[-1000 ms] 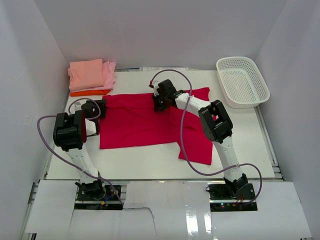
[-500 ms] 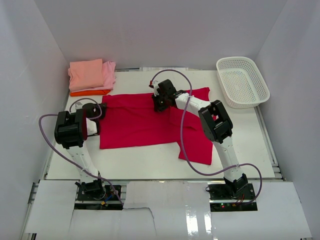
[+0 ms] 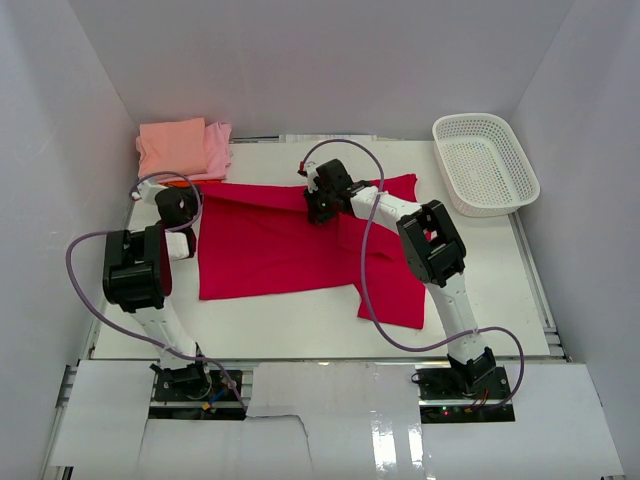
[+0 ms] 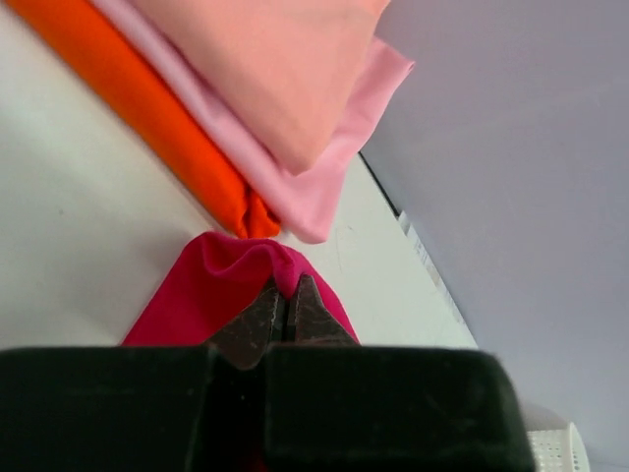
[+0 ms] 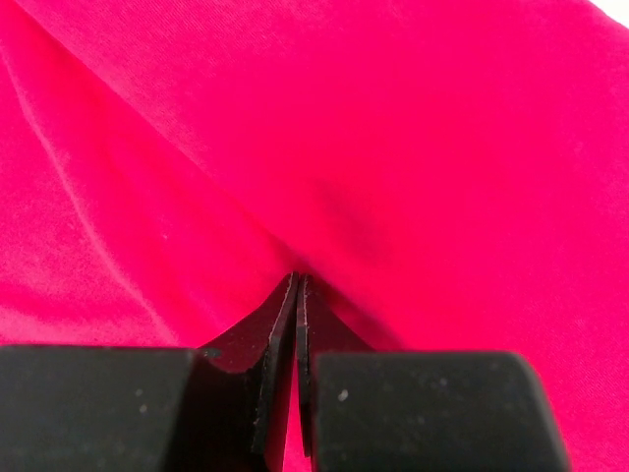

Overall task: Fold and stack the t-shirts
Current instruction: Fold the flattened tshirt in 1/3 of the way

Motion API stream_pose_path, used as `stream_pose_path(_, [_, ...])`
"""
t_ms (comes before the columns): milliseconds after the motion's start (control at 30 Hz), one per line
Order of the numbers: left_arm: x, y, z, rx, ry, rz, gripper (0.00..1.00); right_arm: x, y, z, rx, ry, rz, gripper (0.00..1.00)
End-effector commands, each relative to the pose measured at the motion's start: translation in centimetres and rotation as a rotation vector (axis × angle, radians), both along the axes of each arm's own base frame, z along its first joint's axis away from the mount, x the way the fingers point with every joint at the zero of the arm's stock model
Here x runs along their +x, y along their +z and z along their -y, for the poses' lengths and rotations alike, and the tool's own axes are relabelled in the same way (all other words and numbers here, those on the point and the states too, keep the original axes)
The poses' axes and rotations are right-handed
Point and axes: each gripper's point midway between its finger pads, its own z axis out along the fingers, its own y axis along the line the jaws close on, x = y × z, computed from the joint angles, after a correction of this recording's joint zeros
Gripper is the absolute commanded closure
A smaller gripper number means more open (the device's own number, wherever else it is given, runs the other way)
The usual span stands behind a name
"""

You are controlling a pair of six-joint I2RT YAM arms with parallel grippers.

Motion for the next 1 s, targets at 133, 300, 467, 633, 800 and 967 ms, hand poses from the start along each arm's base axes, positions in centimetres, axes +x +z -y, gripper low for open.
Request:
stream_pose_path(133, [0.0,3.8,-0.4,0.172,-0.031,0.039,0.96,-2.1,-2.2,1.7,-0.088,-0.001,-0.075,0.92])
stream_pose_path(300, [-1.2,3.1,0.3,0.197,-0.064,0.002,0.91,-2.1,-2.4,1.9,-0.098,-0.007,-0.089,0.92])
stream_pose_path(467, [-3.2,0.6,2.1,0.194,-0.125,-0.094,0.89,-1.9,-1.9,1.7,-0.092,-0.011,-0.090,0.92])
stream_pose_path(633, [-4.4,-2.6,3.8,0.185,-0.163,-0.162,0.87,-2.0,-1.0,1.5,-0.072,-0.010,-0.092,0.92])
stream_pose_path(800, [-4.3,-5.1,4.6,0.171,-0.193,-0.213,0.85,-2.2,-0.2,1.6,-0.072,-0.010,-0.088,0.92])
stream_pose_path(967, [-5.5,-7.1,2.8,0.132,-0.103,-0.302,0.80,-1.4,1.7,2.2,-0.066,-0.025,-0.054,0.92])
